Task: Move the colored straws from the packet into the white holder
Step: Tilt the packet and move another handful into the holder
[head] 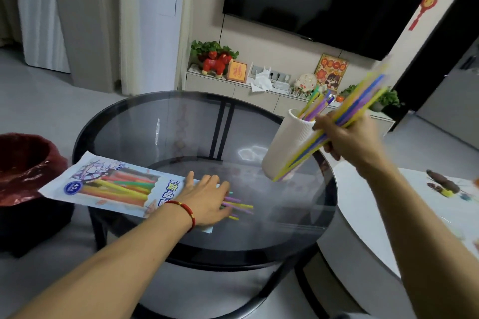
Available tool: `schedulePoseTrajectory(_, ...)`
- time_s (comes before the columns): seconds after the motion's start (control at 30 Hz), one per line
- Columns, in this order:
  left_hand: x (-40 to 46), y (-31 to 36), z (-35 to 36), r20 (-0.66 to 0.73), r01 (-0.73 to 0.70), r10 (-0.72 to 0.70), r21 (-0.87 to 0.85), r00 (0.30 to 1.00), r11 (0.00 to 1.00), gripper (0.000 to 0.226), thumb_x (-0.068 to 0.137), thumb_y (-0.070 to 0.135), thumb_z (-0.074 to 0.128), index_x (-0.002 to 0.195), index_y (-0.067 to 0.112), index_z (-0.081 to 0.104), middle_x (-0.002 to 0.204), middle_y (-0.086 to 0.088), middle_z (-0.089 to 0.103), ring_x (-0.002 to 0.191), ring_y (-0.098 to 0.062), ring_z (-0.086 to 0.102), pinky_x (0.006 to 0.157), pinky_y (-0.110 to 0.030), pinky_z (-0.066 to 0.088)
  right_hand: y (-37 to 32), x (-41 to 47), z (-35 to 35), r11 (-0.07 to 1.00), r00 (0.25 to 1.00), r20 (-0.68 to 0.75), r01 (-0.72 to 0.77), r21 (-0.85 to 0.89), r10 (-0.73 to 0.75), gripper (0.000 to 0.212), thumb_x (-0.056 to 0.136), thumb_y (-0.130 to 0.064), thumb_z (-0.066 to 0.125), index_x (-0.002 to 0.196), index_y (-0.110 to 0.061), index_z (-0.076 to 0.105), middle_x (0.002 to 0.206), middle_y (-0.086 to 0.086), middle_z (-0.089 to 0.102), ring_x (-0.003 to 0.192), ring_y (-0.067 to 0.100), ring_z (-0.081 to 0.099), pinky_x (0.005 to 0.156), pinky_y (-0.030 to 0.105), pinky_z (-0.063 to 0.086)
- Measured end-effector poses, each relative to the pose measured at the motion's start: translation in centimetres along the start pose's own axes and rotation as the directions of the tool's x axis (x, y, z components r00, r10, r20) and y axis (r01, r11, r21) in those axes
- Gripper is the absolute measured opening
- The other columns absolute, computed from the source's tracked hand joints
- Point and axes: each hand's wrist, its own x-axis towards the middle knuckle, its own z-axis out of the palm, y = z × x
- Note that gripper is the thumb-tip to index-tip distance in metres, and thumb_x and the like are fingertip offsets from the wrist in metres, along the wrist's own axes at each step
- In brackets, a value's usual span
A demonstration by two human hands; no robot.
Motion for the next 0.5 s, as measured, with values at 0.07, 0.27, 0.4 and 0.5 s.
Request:
schedulePoseTrajectory(0.07,0.0,0.2,0.1,0.005,-0.013,0.013,0.007,1.000,1.000,0.048,0.092,0.059,0.038,0.124,0.025,0.045,0.130,-0.006,0.047,0.127,-0.027,0.042,0.114,-0.065,0.014,0.8,-0.3,3.6,0.989,0.989,0.133,-0.051,-0.141,0.070,0.021,0.095,-0.027,0.070,0.078,-0.016,0.073,0.061,0.014,0.071,0.042,0.019,0.064,0.037,0.031,0.054)
schedulePoseTrajectory(0.27,0.0,0.3,0.9,-0.005,-0.014,0.014,-0.009,1.000,1.000,0.049,0.093,0.058,0.036,0.132,0.029,0.041,0.135,-0.007,0.045,0.132,-0.028,0.038,0.116,-0.066,0.008,2.7,-0.8,8.3,0.970,0.967,0.180,-0.145,-0.194,0.181,0.026,0.096,-0.025,0.067,0.092,0.000,0.073,0.071,0.016,0.069,0.036,0.011,0.059,0.038,0.021,0.049)
schedulePoseTrajectory(0.4,0.2,0.5,0.8,-0.010,-0.018,0.018,0.008,1.000,1.000,0.049,0.094,0.057,0.035,0.132,0.027,0.041,0.138,-0.009,0.044,0.132,-0.029,0.038,0.115,-0.068,0.010,2.6,-2.0,8.9,0.978,0.967,0.189,-0.142,-0.151,0.170,0.029,0.097,-0.025,0.068,0.087,0.002,0.073,0.063,0.015,0.068,0.031,0.007,0.056,0.035,0.020,0.048)
schedulePoseTrajectory(0.5,0.3,0.7,0.7,-0.016,-0.012,0.012,0.011,1.000,1.000,0.051,0.095,0.057,0.035,0.134,0.025,0.041,0.140,-0.009,0.043,0.134,-0.029,0.036,0.115,-0.068,0.010,2.9,-2.6,8.9,0.987,0.983,0.114,-0.130,-0.098,0.140,0.029,0.098,-0.026,0.070,0.089,0.001,0.075,0.062,0.015,0.069,0.034,0.009,0.058,0.036,0.021,0.050)
